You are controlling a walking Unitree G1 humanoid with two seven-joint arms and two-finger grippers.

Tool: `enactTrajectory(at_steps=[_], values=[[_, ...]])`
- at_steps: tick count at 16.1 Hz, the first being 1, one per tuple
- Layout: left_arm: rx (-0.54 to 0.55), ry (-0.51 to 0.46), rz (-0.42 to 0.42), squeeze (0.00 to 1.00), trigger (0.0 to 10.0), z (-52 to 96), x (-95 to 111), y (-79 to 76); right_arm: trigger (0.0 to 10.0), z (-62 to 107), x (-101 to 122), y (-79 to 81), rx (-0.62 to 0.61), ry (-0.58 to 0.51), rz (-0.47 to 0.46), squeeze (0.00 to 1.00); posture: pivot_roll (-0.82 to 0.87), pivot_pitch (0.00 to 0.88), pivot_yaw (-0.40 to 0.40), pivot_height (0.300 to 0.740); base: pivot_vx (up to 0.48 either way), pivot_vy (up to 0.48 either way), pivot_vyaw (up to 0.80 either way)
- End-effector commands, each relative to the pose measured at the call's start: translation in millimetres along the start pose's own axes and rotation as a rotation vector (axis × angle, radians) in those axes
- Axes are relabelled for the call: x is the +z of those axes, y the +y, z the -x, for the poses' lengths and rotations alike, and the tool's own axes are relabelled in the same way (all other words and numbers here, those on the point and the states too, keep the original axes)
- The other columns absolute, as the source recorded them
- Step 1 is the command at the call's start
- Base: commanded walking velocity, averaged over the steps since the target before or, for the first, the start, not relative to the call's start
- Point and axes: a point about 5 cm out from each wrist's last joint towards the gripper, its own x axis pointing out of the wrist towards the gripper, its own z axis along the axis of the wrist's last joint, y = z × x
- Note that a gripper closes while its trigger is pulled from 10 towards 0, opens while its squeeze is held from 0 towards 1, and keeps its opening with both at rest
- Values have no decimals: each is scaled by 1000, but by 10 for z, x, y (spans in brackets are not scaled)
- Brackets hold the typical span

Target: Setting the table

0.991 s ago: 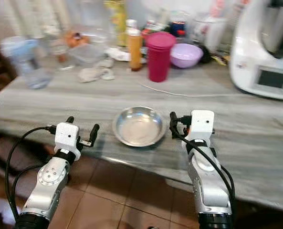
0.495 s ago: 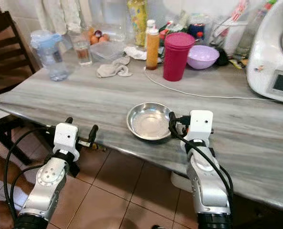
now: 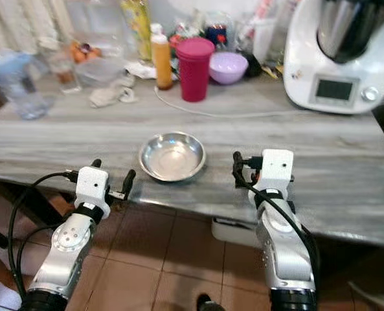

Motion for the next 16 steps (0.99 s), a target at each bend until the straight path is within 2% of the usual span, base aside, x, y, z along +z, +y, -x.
enactTrajectory(at_steps=[1, 7, 16], values=[[9, 6, -13, 0, 10000, 8, -3, 13, 10000, -1, 26, 22, 1, -3, -6, 0, -229, 34, 35, 740, -255, 0, -712], [7, 12, -15, 0, 10000, 14, -11, 17, 10000, 3, 8, 27, 1, 1, -4, 0, -228, 36, 37, 740, -273, 0, -666], [4, 18, -23, 0, 10000, 14, -20, 19, 10000, -19, 1, 32, 2, -1, -3, 0, -219, 29, 38, 740, -310, 0, 0]])
